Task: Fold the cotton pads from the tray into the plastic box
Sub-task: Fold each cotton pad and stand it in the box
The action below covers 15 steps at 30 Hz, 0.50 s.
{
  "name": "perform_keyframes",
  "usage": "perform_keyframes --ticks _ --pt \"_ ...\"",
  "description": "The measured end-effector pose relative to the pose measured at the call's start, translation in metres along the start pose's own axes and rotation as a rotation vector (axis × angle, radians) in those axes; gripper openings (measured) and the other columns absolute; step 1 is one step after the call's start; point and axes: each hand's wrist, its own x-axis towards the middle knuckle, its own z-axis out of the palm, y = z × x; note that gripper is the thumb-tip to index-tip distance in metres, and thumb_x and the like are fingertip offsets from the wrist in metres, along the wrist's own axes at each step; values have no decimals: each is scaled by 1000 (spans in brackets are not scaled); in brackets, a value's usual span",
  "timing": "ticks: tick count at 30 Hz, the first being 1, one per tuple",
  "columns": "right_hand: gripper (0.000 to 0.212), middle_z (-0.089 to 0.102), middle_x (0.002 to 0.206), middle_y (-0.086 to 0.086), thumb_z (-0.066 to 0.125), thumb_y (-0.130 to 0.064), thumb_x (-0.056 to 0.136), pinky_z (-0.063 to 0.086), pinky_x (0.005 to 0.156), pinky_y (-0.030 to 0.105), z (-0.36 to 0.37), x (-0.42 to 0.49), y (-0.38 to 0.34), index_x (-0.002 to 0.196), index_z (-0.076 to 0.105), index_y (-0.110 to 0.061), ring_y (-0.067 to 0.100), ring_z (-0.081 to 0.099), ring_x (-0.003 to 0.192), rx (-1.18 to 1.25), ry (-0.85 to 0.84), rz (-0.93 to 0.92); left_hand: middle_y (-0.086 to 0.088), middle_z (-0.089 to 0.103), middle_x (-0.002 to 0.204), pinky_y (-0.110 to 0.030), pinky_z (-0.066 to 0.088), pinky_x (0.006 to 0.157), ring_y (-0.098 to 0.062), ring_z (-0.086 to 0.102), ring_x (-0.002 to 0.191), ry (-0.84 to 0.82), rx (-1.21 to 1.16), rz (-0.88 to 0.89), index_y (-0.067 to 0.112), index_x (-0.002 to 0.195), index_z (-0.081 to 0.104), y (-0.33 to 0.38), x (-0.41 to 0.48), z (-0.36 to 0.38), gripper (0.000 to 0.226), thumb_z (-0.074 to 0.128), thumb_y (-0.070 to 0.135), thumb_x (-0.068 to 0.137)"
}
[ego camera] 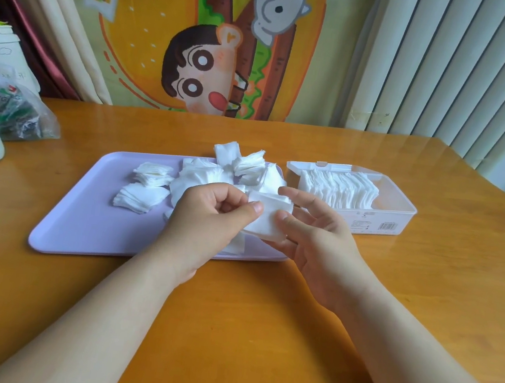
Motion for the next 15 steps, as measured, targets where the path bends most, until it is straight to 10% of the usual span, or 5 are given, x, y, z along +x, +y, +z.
perform_keyframes --ticks 8,15 --pt "42 76 99 3 60 7 101 58 82 36 -1 1 0 136 62 -15 20 73 88 -147 11 -46 8 72 107 -21 45 66 -10 66 85 -86 54 -127 35 120 69 1 6 -10 47 91 38 78" --pt "39 73 104 -6 69 -3 99 54 77 22 -5 3 3 133 67 -21 5 66 88 -269 40 -58 6 60 73 -12 38 47 -7 54 61 -146 -15 -69 10 97 74 -4 5 -11 20 83 25 87"
